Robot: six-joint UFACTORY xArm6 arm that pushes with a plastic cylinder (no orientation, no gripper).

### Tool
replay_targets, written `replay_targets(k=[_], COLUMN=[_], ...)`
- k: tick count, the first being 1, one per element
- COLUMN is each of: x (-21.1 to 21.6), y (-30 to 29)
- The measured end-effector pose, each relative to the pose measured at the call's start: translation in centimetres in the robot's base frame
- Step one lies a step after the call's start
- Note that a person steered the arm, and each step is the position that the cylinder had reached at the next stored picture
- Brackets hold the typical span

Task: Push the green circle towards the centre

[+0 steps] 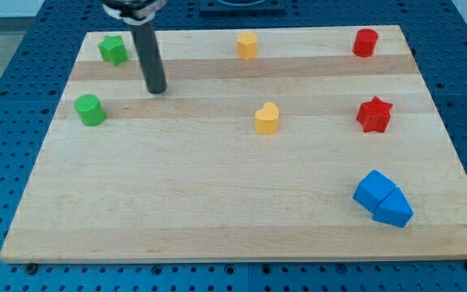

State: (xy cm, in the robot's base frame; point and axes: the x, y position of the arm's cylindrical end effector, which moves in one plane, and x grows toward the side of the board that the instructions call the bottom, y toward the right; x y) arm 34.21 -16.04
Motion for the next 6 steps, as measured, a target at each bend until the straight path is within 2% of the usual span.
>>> replay_targets(k=[3,6], x=[0.0,3.2], y=[-9.9,-12.3])
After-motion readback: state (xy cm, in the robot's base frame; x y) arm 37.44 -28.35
